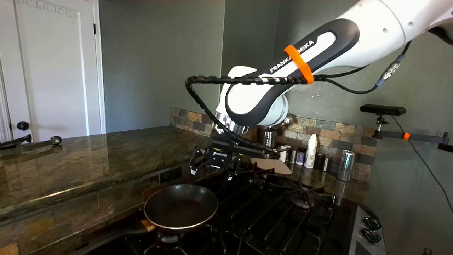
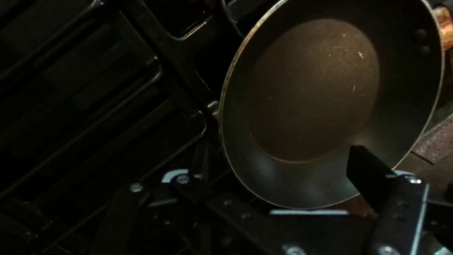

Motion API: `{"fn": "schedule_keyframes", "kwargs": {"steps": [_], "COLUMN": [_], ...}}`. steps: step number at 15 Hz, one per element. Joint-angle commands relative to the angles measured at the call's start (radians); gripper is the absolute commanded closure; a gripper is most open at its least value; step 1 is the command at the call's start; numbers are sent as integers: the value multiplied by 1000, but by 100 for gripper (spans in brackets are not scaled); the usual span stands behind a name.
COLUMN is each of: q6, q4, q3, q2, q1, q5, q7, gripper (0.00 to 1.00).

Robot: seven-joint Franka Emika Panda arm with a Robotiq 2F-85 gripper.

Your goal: Move the pan to the top right corner

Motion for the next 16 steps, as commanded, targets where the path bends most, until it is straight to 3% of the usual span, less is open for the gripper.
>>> {"fn": "schedule_keyframes", "kwargs": {"steps": [1,9,14,16], "q6": [-28,-85,-121,-101], "q4": [-62,-70,-71,-44], "q3": [18,75,104,96], "q2": [-116,-232,-273,-242], "q1": [1,-28,-37,-34], "q5": [-58,-253,-294,-260], "q7": [88,198,206,167], "gripper": [0,0,0,0]}}
